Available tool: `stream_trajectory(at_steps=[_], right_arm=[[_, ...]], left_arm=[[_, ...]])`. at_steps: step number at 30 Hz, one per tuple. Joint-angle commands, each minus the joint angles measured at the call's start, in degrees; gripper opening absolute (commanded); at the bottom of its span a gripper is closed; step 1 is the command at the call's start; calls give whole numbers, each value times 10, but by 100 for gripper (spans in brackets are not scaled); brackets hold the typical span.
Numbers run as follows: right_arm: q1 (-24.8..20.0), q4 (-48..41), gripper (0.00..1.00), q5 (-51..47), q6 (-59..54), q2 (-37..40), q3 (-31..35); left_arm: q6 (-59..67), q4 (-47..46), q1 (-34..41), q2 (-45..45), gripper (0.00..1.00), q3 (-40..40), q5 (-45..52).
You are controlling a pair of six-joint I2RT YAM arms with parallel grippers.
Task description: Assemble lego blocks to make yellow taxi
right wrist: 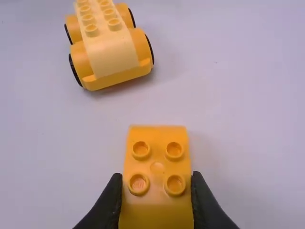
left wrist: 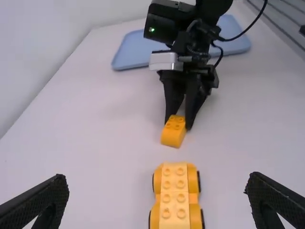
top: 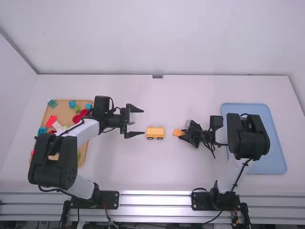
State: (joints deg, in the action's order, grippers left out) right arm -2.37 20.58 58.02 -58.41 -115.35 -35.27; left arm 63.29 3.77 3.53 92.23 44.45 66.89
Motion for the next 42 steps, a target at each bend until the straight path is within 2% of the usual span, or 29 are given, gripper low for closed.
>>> stream_trajectory(at_steps=[1, 4, 6, 11, 17, 22, 25, 27, 29, 34, 42], right_arm=[[1, -3, 8, 28, 10, 4, 0], [2, -11, 8, 30, 45, 34, 0], [11, -48, 7, 30, 43, 76, -5], [37, -126, 6, 18, 42, 148, -33], [86, -150, 6, 4, 38, 163, -66], [126, -151, 5, -15, 37, 163, -68], [144, -144, 4, -15, 32, 156, -68], [156, -127, 4, -15, 31, 140, -69], [164, -122, 4, -14, 31, 125, -74], [176, -121, 3, -9, 46, 87, -104], [200, -118, 1, -1, 47, 32, -144]], left_arm=[[-13, 28, 18, 26, 99, -22, -20], [-14, 76, 28, 65, 99, -29, -17], [-27, 133, 38, 120, 99, -28, -23], [-39, 189, 52, 207, 99, -12, -18], [-40, 205, 71, 299, 98, 35, -19], [-71, 203, 73, 333, 99, 64, -17], [-69, 199, 75, 334, 91, 66, -20], [-69, 207, 73, 334, 75, 63, -20], [-69, 214, 75, 334, 66, 58, -20], [-69, 231, 76, 334, 57, 47, -20], [-70, 246, 77, 334, 56, 39, -21]])
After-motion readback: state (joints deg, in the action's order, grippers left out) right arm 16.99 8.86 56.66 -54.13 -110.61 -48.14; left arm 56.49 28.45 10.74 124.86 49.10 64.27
